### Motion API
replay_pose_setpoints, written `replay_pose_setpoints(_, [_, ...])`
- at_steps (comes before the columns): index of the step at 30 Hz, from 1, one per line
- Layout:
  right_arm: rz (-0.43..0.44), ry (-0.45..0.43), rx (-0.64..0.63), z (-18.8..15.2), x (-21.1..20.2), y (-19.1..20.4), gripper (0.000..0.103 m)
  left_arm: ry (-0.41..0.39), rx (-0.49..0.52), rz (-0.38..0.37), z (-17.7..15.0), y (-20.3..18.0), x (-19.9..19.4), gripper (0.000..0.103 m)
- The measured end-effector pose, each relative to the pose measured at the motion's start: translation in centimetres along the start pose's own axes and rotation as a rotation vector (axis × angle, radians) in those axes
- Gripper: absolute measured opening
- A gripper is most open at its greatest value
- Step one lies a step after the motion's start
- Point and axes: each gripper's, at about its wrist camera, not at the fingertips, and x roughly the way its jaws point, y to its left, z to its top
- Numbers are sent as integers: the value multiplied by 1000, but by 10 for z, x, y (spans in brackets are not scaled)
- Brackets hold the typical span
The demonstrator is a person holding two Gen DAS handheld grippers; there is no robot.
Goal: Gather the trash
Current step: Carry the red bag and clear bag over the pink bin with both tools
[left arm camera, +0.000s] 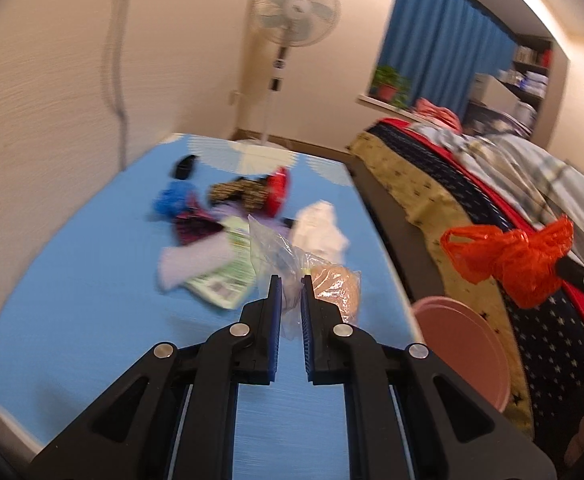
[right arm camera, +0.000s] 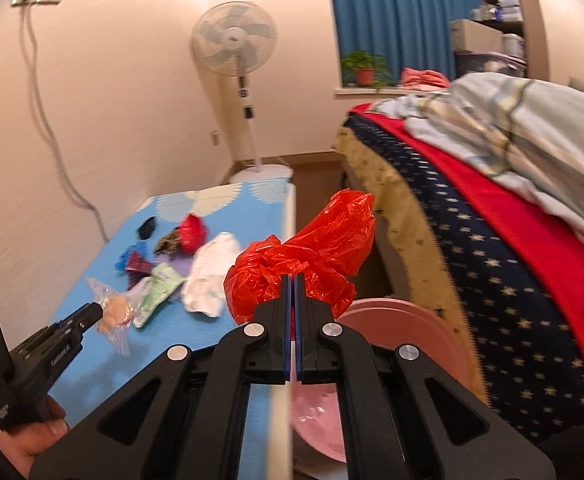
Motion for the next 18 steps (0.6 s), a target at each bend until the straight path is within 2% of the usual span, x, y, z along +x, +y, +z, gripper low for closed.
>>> replay_pose_setpoints(3, [-55,5,13,-1,-7,-20,1,16,28,-56,-5,-21,7,9])
replay_pose_setpoints(10, [-122,25,71,-10,-8,-55,1,55,93,-170,-20,-70,23,9])
replay_pose_setpoints(18, [-189,21,37,-16,5,-55,1,98,194,-252,-41,-119,43,9])
